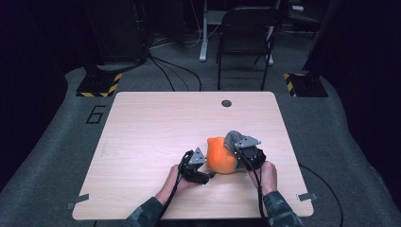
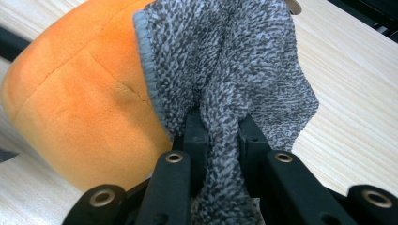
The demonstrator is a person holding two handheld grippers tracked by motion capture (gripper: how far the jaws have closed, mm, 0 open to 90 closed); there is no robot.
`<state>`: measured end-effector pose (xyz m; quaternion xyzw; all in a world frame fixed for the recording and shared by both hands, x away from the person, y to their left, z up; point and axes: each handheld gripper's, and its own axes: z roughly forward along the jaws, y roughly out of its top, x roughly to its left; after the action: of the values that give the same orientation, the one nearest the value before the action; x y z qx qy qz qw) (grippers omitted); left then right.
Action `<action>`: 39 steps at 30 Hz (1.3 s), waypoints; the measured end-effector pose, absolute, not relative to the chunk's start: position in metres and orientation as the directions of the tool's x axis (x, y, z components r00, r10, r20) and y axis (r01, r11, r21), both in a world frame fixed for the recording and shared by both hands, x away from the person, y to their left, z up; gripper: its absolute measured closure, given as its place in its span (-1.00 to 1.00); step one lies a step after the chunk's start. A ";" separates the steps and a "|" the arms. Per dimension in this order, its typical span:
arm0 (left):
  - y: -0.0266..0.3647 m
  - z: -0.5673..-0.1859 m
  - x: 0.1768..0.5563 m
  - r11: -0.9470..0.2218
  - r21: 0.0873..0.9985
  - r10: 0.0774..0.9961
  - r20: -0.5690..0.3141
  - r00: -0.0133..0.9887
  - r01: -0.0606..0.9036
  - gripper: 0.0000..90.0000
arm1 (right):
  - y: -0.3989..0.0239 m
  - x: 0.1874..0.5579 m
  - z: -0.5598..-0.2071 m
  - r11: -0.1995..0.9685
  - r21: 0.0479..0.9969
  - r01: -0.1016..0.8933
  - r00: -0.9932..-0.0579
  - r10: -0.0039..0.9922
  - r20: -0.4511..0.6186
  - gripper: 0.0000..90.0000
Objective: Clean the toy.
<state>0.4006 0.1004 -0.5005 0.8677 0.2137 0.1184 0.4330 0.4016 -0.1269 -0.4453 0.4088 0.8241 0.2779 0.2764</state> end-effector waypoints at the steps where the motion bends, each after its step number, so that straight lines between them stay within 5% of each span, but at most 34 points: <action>1: 0.102 -0.500 0.400 -0.543 0.801 0.476 0.047 0.878 0.251 -0.38 | -0.127 0.402 -0.445 0.510 0.685 0.521 -0.512 0.828 -0.227 0.74; 8: 0.104 -0.504 0.399 -0.615 0.780 0.437 0.215 0.874 0.116 -0.64 | -0.127 0.404 -0.446 0.511 0.692 0.510 -0.519 0.824 -0.226 0.74; 19: 0.096 -0.515 0.403 -0.660 0.750 0.384 0.377 0.843 -0.034 -0.58 | -0.128 0.407 -0.447 0.508 0.691 0.514 -0.529 0.822 -0.210 0.74; 32: 0.093 -0.519 0.399 -0.654 0.747 0.348 0.436 0.830 -0.119 0.39 | -0.128 0.407 -0.449 0.499 0.692 0.521 -0.524 0.827 -0.202 0.74; 39: 0.095 -0.518 0.399 -0.643 0.757 0.352 0.425 0.834 -0.114 0.61 | -0.152 0.403 -0.434 0.429 0.750 0.503 -0.501 0.852 -0.151 0.73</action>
<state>0.3987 0.0950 -0.5176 0.8622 0.0689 0.2799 0.4166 0.4030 -0.1519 -0.4341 0.4224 0.8021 0.3274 0.2665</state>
